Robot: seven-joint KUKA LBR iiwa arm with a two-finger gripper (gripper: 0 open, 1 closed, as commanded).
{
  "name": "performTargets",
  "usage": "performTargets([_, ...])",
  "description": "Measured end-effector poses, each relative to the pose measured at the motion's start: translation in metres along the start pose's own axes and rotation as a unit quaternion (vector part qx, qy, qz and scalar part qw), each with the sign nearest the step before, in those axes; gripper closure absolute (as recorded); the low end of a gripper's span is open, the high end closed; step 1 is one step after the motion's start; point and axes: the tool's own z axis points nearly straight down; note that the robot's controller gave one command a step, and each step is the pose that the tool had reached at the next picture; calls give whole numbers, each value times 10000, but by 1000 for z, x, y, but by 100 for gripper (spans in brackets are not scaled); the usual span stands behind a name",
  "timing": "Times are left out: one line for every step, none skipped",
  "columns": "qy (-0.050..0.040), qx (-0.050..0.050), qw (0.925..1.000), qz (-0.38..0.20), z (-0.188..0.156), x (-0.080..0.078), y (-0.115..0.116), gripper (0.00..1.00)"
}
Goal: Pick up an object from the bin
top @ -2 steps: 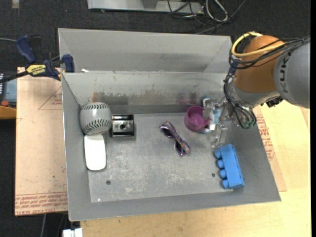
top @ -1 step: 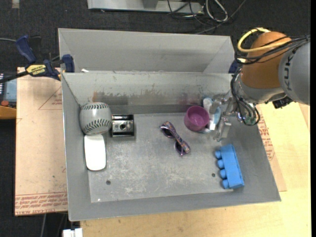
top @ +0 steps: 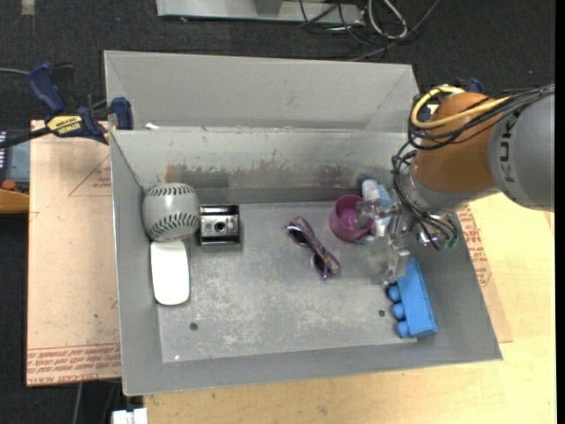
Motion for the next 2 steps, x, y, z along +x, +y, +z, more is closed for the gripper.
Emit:
performTargets([-20, 5, 9906, 1370, -31, -11, -13, 0])
performTargets([-7, -8, 10000, -97, -6, 6, 13, 100])
